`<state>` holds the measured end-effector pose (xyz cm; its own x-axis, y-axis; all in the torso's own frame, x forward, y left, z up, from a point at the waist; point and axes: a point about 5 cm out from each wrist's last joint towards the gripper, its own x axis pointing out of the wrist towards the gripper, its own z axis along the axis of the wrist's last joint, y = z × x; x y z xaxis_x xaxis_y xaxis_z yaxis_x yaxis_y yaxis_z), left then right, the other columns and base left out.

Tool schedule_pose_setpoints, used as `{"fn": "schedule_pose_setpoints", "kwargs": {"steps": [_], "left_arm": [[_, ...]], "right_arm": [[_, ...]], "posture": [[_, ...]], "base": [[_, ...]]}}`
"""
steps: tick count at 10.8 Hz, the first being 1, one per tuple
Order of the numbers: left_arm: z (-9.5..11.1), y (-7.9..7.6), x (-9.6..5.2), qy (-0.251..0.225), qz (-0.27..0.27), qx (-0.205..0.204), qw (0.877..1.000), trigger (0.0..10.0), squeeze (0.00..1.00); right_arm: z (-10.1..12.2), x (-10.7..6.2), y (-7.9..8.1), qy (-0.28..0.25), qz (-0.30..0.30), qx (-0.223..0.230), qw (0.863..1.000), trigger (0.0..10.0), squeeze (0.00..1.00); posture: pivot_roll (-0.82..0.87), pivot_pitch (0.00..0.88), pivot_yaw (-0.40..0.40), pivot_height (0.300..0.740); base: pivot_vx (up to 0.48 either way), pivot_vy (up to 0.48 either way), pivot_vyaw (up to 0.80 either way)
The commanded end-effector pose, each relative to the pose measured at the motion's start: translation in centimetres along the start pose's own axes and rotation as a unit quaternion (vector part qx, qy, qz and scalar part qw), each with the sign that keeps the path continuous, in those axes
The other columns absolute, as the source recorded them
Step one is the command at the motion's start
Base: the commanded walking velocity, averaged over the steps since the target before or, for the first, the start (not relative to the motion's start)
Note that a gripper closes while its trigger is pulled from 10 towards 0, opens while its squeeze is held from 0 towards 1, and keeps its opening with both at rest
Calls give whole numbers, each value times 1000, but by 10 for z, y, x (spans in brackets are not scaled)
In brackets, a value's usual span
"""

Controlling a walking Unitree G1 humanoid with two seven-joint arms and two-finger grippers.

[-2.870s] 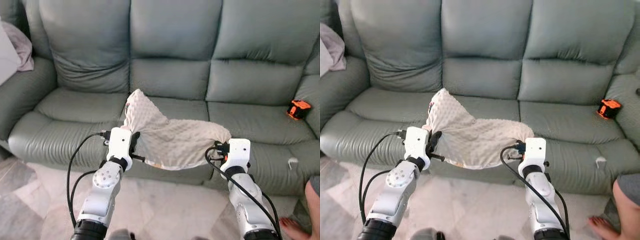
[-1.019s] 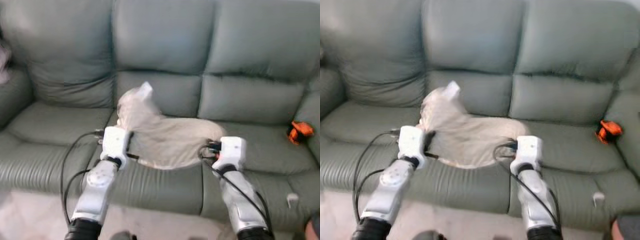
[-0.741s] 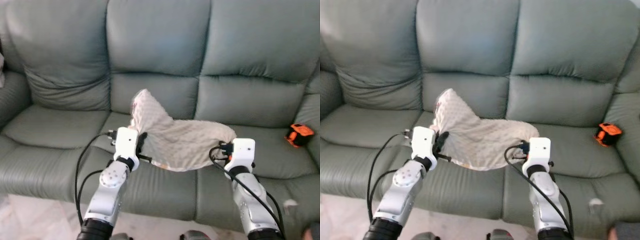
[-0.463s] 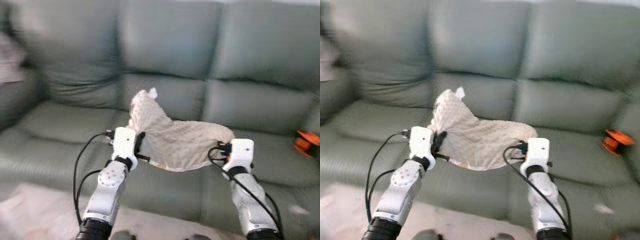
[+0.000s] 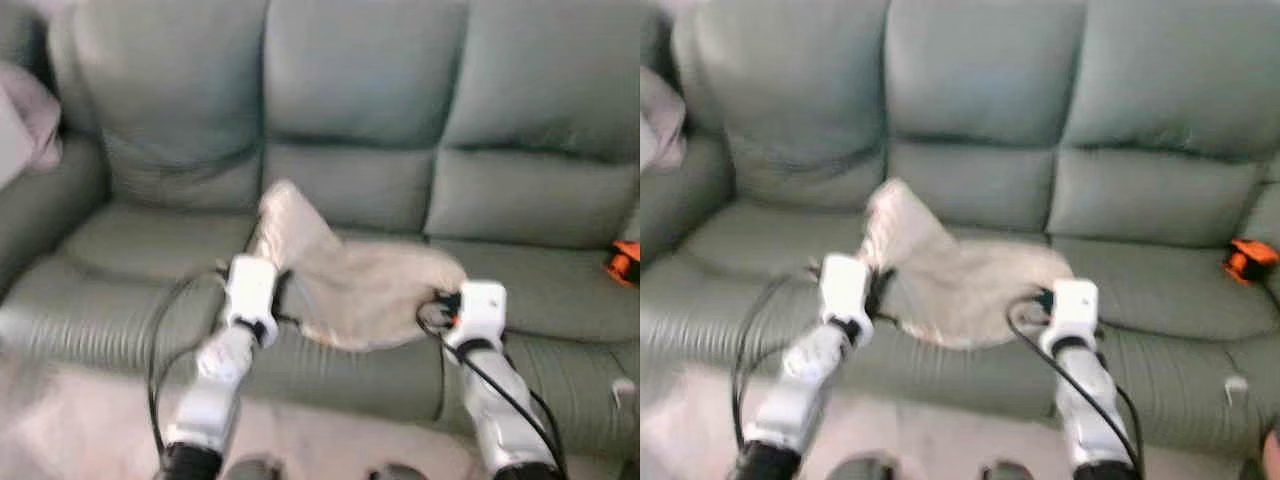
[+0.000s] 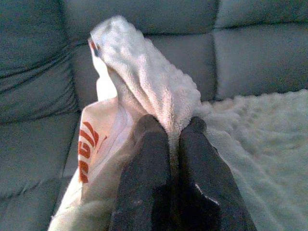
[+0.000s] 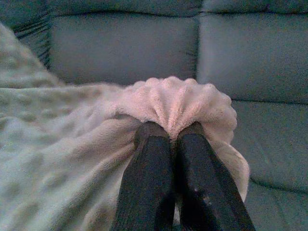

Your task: Move the pillow to the sofa

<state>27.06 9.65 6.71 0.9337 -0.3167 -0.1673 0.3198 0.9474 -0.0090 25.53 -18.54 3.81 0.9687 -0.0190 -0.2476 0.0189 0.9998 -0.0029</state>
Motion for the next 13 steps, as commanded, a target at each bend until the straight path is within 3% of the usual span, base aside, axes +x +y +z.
{"fn": "schedule_pose_setpoints", "kwargs": {"steps": [1,7,11,13], "left_arm": [[9,5,0,-22,6,7,1000,10000,0],[11,3,-2,-25,-14,-7,1000,10000,0],[11,3,-3,-25,-16,-5,1000,10000,0],[10,3,-3,-23,-17,-5,1000,10000,0]], "right_arm": [[7,3,12,-16,17,3,1000,10000,0],[6,3,11,-14,16,4,1000,10000,0],[7,3,12,-14,16,4,1000,10000,0],[6,3,12,-13,16,5,1000,10000,0]], "posture": [[-38,0,10,740],[-40,0,12,740],[-40,0,13,740],[-40,0,15,740]], "base": [[0,0,-419],[0,0,-73],[284,0,0],[315,0,-628]]}}
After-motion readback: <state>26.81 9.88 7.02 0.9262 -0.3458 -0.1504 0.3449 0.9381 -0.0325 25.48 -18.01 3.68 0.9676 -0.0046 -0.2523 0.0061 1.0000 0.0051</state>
